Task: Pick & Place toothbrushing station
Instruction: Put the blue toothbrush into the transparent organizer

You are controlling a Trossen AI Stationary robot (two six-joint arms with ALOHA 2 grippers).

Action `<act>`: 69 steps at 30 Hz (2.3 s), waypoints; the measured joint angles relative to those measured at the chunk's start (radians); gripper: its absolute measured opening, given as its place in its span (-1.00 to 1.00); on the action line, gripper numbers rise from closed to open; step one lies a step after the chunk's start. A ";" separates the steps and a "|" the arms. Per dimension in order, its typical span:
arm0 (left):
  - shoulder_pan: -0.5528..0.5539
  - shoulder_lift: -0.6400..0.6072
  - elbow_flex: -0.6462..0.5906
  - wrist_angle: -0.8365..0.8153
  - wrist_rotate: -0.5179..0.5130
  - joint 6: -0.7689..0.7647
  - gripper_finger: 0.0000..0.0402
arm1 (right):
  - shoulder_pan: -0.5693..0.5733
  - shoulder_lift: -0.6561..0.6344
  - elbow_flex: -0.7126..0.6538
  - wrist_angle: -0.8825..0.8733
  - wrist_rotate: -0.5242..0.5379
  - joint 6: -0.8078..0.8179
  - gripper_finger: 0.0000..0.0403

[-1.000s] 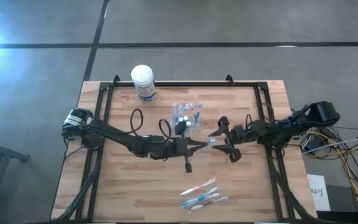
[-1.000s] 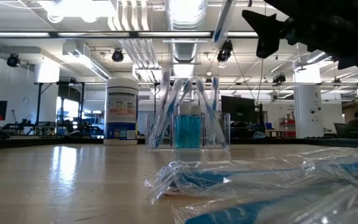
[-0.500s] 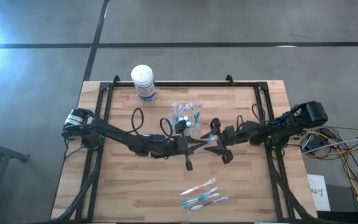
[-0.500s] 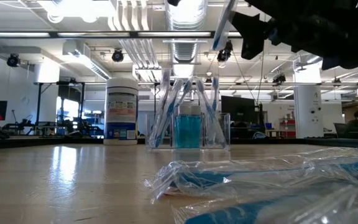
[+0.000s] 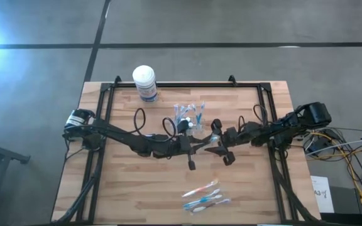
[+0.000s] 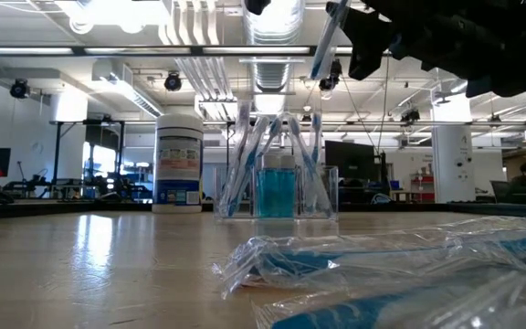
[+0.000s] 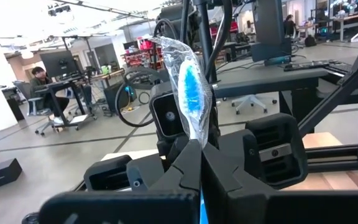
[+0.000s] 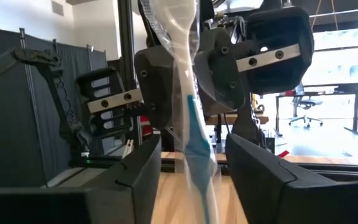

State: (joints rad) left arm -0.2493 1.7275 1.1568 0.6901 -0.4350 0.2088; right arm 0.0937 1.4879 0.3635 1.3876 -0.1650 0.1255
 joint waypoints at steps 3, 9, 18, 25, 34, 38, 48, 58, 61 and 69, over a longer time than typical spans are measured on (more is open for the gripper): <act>0.001 0.000 0.000 -0.001 0.000 0.000 -1.00 | -0.001 0.000 -0.007 0.000 0.000 -0.006 -0.33; 0.006 0.000 0.000 -0.028 0.000 -0.010 -1.00 | -0.001 0.000 -0.008 0.000 0.000 -0.019 -0.81; -0.008 -0.008 0.000 -0.084 0.001 -0.056 -0.84 | -0.016 -0.002 -0.041 -0.001 0.000 -0.025 -0.85; -0.042 -0.104 0.000 -0.249 0.006 -0.081 -0.59 | -0.047 -0.023 -0.075 -0.003 0.000 -0.032 -0.92; -0.140 -0.296 -0.029 -0.599 -0.136 -0.219 -0.69 | -0.110 -0.144 -0.089 -0.257 0.122 -0.089 -0.92; -0.209 -0.382 -0.125 -0.590 -0.230 -0.234 -0.95 | -0.144 -0.194 -0.058 -0.344 0.123 -0.123 -0.92; -0.259 -0.546 -0.468 -0.451 -0.206 -0.403 -0.95 | -0.284 -0.195 -0.006 -0.463 0.125 -0.188 -0.92; -0.260 -0.569 -0.646 -0.229 -0.193 -0.415 -0.81 | -0.330 -0.007 0.054 -0.420 0.163 -0.148 -0.92; -0.262 -0.579 -0.656 -0.221 -0.182 -0.418 -0.81 | -0.348 0.042 0.044 -0.374 0.166 -0.117 -0.91; -0.269 -0.591 -0.669 -0.226 -0.168 -0.416 -0.80 | -0.349 0.126 0.020 -0.277 0.169 -0.049 -0.91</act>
State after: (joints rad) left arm -0.5185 1.1370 0.4882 0.4639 -0.6029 -0.2077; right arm -0.2554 1.6135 0.3832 1.1111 0.0036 0.0769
